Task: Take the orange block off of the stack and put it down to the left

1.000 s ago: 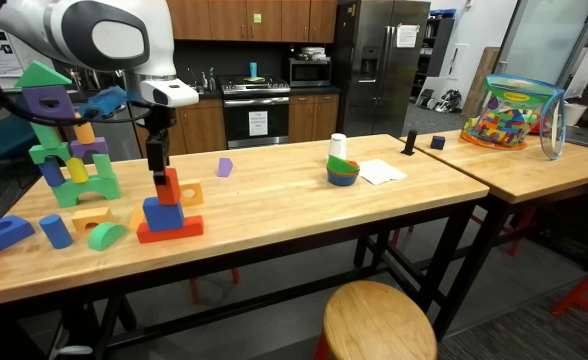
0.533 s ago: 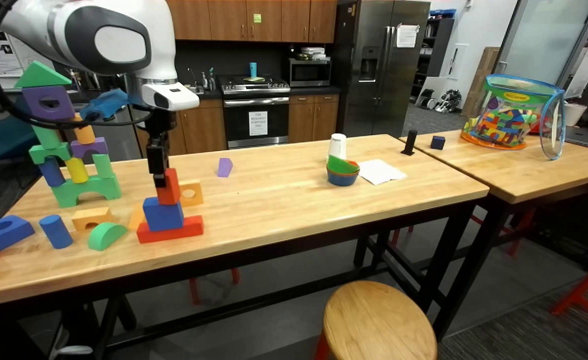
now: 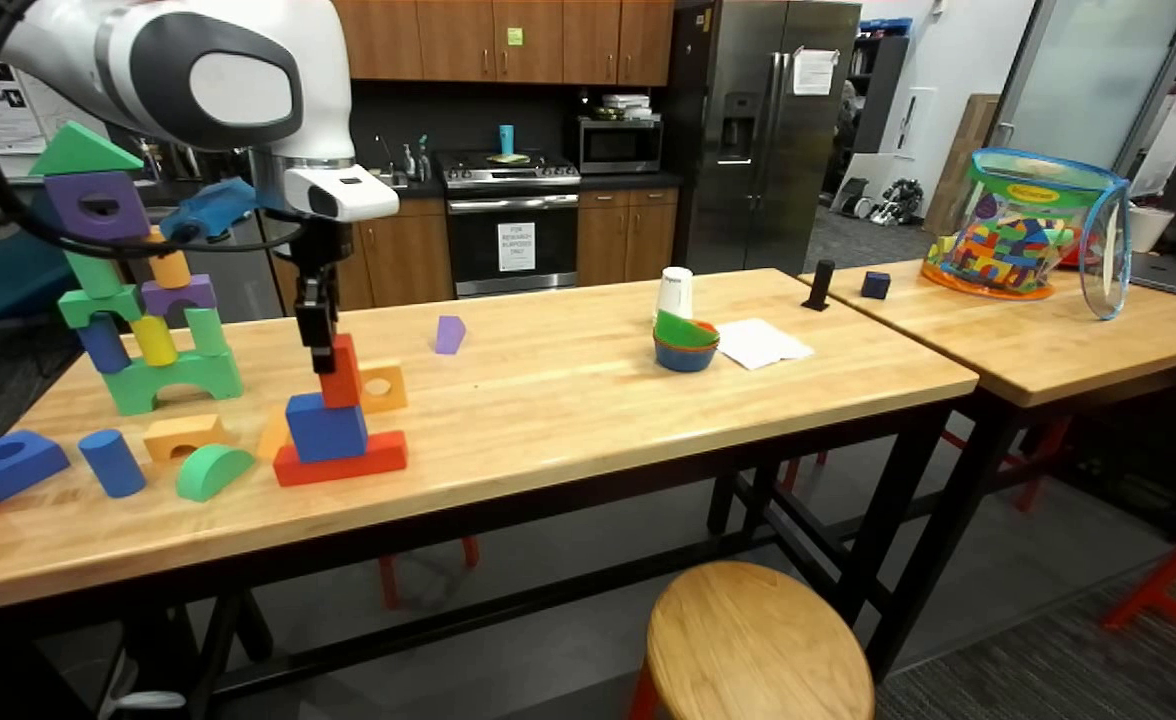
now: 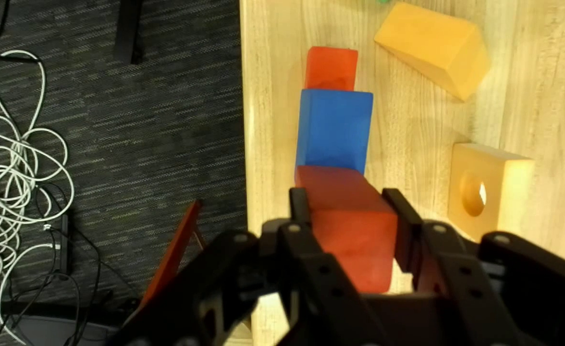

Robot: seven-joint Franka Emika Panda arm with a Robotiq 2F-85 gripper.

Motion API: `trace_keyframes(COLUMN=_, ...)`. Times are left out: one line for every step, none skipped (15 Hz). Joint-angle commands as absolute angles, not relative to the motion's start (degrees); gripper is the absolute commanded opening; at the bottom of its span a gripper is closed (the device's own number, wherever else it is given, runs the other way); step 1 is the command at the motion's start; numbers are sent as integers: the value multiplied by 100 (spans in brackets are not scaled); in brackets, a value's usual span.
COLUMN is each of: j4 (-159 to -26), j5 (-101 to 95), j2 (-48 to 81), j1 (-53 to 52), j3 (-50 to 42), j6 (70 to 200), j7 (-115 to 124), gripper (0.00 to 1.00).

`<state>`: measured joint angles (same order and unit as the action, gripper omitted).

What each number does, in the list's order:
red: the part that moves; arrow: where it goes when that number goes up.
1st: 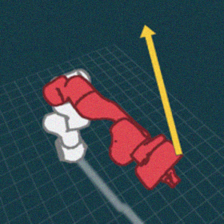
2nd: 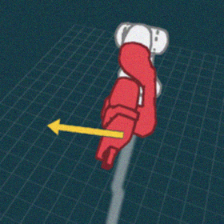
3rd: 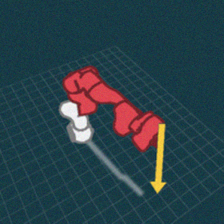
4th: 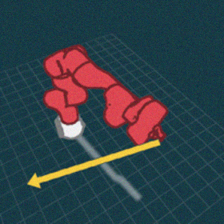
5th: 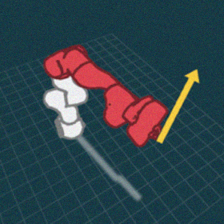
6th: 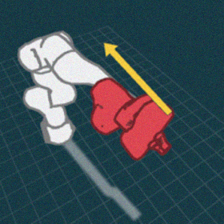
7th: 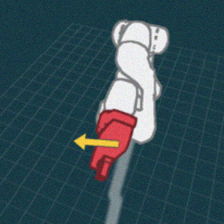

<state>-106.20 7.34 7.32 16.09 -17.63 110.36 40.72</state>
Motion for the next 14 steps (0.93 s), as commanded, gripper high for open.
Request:
trace_keyframes(j4=-10584, j5=845, j2=710, j1=1604, j3=-1730, j6=10966, j7=4002, gripper=16)
trace_keyframes(j4=-10606, j5=846, j2=668, j1=1589, j3=-1715, j6=10983, j7=3985, gripper=16)
trace_keyframes(j4=-10627, j5=842, j2=617, j1=1574, j3=-1699, j6=10999, j7=3963, gripper=16)
trace_keyframes(j4=-10703, j5=801, j2=510, j1=1537, j3=-1671, j6=11057, j7=3912, gripper=16)
trace_keyframes(j4=-10777, j5=736, j2=432, j1=1496, j3=-1638, j6=11123, j7=3847, gripper=16)
trace_keyframes(j4=-10900, j5=643, j2=317, j1=1440, j3=-1587, j6=11183, j7=3734, gripper=16)
trace_keyframes(j4=-11001, j5=584, j2=230, j1=1394, j3=-1536, j6=11198, j7=3584, gripper=16)
trace_keyframes(j4=-11091, j5=541, j2=148, j1=1355, j3=-1489, j6=11201, j7=3431, gripper=16)
trace_keyframes(j4=-11196, j5=514, j2=76, j1=1314, j3=-1444, j6=11194, j7=3283, gripper=16)
trace_keyframes(j4=-11284, j5=472, j2=9, j1=1277, j3=-1399, j6=11158, j7=3147, gripper=16)
trace_keyframes(j4=-11376, j5=442, j2=-43, j1=1246, j3=-1360, j6=11160, j7=3048, gripper=16)
trace_keyframes(j4=-11462, j5=432, j2=-85, j1=1219, j3=-1328, j6=11150, j7=2967, gripper=16)
trace_keyframes(j4=-11541, j5=427, j2=-116, j1=1198, j3=-1299, j6=11138, j7=2863, gripper=16)
trace_keyframes(j4=-11624, j5=407, j2=-146, j1=1185, j3=-1276, j6=11145, j7=2795, gripper=16)
